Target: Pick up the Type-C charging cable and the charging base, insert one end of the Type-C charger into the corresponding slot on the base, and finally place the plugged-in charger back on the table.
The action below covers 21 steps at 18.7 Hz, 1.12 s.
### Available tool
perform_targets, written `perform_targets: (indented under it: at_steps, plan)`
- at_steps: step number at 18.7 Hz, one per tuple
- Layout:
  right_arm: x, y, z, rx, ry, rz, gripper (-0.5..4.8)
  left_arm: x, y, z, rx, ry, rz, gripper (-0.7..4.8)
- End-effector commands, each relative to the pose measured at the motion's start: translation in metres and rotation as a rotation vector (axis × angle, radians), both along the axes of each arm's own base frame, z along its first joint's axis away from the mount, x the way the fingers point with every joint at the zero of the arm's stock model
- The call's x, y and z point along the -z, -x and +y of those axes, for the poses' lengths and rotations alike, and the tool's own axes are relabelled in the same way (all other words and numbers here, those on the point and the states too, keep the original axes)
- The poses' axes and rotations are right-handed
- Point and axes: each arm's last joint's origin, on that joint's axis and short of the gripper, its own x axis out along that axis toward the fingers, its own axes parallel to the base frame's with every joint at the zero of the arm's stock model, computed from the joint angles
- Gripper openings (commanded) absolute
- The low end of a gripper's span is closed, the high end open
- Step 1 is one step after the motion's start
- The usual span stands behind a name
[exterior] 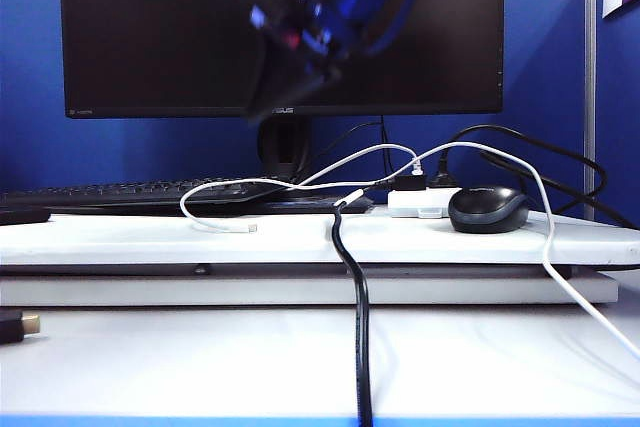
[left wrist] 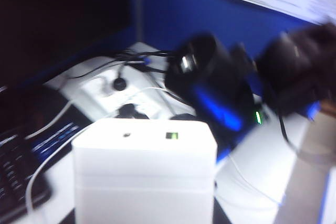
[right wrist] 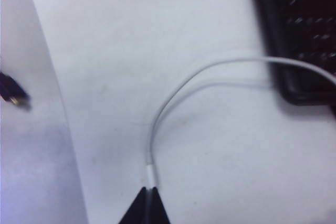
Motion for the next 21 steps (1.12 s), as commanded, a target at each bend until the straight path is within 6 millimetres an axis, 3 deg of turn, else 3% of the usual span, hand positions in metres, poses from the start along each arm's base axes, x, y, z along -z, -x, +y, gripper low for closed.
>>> perform_targets:
  at_steps: [1, 2, 3, 4, 19, 21]
  plan:
    - [0.011, -0.001, 0.009, 0.001, 0.067, -0.025, 0.23, -0.007, 0.004, 0.002, -0.032, 0.035, -0.016, -0.05]
    - [0.014, 0.0, 0.011, -0.014, 0.078, -0.029, 0.74, -0.007, 0.005, 0.002, -0.033, 0.035, -0.019, -0.05]
    - [0.016, 0.001, 0.013, -0.041, 0.092, -0.043, 1.9, -0.008, 0.006, 0.002, -0.033, 0.037, -0.024, -0.05]
    - [0.017, 0.003, 0.016, -0.06, 0.099, -0.054, 2.27, -0.009, 0.006, 0.003, -0.033, 0.038, -0.027, -0.05]
    - [0.051, -0.014, 0.036, -0.066, 0.168, -0.044, 1.96, -0.012, 0.01, 0.004, -0.033, 0.059, -0.04, -0.05]
    - [0.056, -0.014, 0.036, -0.067, 0.18, -0.032, 1.65, -0.012, 0.01, 0.003, -0.033, 0.058, -0.04, -0.05]
